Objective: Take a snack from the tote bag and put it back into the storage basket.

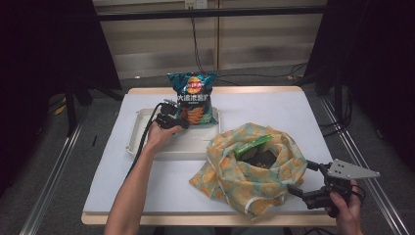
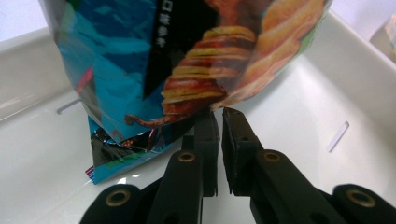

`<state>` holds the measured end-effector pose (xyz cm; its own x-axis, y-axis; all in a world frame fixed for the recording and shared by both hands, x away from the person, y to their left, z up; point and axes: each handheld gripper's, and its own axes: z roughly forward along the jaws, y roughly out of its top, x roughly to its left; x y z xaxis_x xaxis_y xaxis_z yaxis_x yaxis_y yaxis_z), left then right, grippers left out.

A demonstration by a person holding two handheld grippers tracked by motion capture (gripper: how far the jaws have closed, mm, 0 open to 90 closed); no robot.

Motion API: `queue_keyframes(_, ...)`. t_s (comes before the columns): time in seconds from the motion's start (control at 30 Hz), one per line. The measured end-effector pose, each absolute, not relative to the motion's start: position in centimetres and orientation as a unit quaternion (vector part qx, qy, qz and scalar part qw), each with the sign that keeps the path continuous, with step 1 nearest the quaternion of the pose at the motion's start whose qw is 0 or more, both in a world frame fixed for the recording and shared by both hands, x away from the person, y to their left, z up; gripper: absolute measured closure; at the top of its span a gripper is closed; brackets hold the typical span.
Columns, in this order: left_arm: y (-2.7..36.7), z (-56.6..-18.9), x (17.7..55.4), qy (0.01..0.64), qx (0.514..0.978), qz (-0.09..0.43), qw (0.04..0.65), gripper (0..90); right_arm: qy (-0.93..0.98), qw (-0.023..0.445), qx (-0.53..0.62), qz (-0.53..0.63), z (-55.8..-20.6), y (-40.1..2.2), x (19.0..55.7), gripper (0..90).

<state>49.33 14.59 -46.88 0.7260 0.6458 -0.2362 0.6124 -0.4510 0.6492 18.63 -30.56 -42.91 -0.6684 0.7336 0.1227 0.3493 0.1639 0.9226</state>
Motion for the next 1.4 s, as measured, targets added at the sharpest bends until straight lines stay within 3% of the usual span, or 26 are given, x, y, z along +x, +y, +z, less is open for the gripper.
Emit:
queue_keyframes(0.67,13.9,-43.6,43.5,0.329,0.830,0.040,0.449,72.5,0.739,0.184,0.368,0.533,-43.0,-30.6,18.7,0.0)
queue_keyframes(0.73,13.2,-43.3,42.5,0.299,0.837,0.042,0.456,71.9,0.739,0.184,0.371,0.532,-43.0,-30.7,18.8,0.1)
queue_keyframes(1.0,12.6,-40.8,39.1,0.250,0.834,0.052,0.489,80.2,0.735,0.186,0.370,0.537,-42.8,-30.6,18.6,0.2)
queue_keyframes(1.27,12.2,-38.6,35.4,0.209,0.821,0.045,0.530,78.6,0.730,0.189,0.366,0.545,-42.7,-30.8,18.3,0.1)
queue_keyframes(1.4,11.8,-37.5,34.0,0.190,0.814,0.043,0.548,72.7,0.729,0.191,0.364,0.547,-42.6,-30.6,18.2,0.1)
